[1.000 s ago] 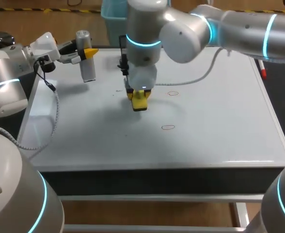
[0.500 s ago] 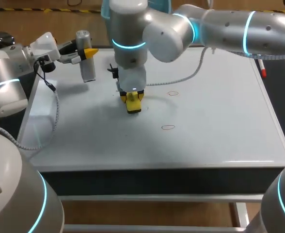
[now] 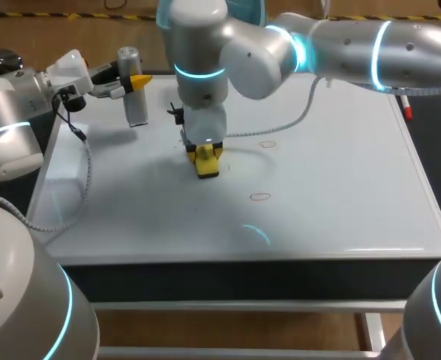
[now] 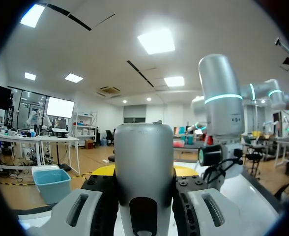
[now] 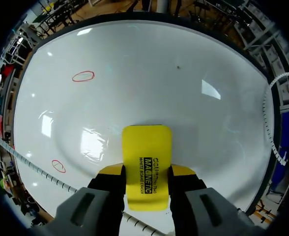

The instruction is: Pick up the inspection probe, press it on each red-marked spot on the whiteboard one by one, put down the probe, pick up the eraser, and wipe off all the red marks.

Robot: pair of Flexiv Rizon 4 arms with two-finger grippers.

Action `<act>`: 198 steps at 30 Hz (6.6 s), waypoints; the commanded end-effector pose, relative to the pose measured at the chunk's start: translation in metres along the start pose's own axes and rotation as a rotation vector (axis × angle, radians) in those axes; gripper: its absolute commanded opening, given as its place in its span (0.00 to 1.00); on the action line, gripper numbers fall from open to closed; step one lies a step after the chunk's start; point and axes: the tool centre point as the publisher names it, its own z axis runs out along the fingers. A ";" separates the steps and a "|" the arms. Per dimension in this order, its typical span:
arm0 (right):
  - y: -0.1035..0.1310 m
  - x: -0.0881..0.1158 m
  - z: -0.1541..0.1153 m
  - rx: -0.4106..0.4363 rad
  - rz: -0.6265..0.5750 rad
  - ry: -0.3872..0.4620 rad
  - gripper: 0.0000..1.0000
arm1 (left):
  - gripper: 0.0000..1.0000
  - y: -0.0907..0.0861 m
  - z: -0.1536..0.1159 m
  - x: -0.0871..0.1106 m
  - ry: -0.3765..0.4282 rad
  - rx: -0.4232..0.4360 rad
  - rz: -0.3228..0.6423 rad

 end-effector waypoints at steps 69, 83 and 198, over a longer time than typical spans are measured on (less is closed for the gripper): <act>-0.127 0.350 -0.058 0.042 0.625 0.029 0.00 | 0.00 -0.002 0.001 0.000 -0.002 -0.003 -0.001; -0.125 0.380 -0.060 0.044 0.703 0.013 0.00 | 0.00 -0.002 0.001 0.000 -0.002 -0.003 -0.001; -0.125 0.380 -0.060 0.044 0.703 0.013 0.00 | 0.00 0.076 0.259 0.184 0.416 -0.027 -0.040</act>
